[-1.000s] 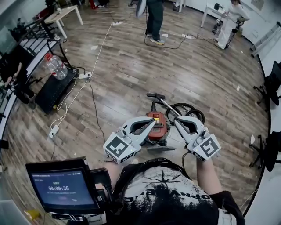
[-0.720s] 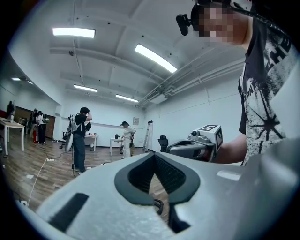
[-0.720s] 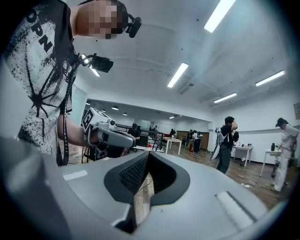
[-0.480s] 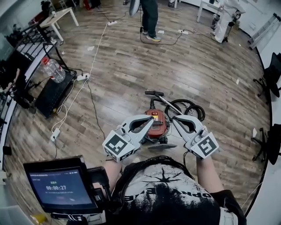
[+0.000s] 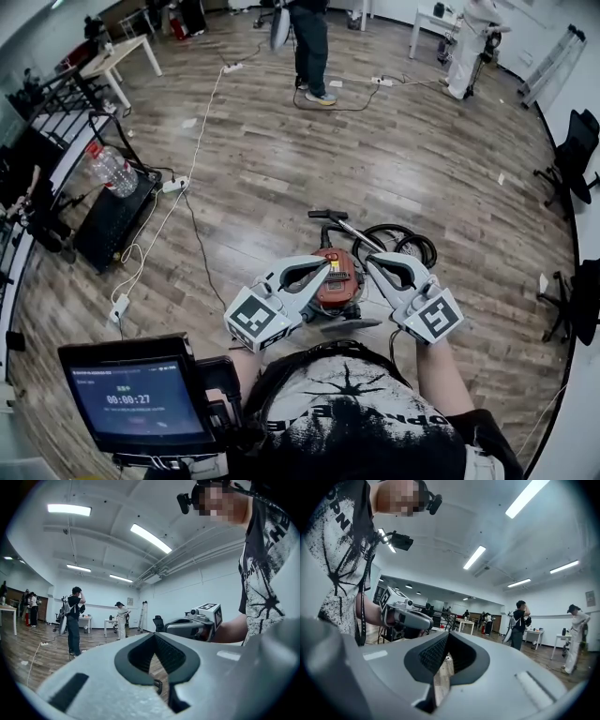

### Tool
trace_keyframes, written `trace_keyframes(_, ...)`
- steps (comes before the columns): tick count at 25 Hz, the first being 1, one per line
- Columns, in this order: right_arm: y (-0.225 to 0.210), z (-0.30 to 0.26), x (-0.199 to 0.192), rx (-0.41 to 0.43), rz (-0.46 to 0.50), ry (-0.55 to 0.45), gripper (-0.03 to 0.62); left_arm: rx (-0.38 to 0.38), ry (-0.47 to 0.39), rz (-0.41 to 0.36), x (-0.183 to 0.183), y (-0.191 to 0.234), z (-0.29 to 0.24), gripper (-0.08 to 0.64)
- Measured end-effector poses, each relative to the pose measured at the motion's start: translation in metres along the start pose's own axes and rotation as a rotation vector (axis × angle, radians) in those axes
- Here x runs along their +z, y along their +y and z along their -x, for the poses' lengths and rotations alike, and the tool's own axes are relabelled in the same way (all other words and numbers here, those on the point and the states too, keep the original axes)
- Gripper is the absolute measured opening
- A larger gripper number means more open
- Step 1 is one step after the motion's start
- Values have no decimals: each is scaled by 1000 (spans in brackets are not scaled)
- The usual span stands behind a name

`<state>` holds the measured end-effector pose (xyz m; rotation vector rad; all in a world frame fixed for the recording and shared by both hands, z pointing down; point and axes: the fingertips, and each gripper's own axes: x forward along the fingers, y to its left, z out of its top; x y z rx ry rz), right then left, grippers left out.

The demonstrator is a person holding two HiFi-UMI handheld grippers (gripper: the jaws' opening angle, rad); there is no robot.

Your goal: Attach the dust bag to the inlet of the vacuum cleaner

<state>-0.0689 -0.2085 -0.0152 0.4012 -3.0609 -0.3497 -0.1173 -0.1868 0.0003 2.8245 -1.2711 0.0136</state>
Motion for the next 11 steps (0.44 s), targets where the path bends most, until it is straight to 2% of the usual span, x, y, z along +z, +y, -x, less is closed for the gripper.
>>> trace_keyframes(5, -3, 5, -10, -34, -48, 57, 5, -19, 0, -24, 1, -1, -3, 3)
trace_keyframes(11, -8, 0, 6, -48, 10, -52, 5, -32, -4, -33, 2, 0, -7, 3)
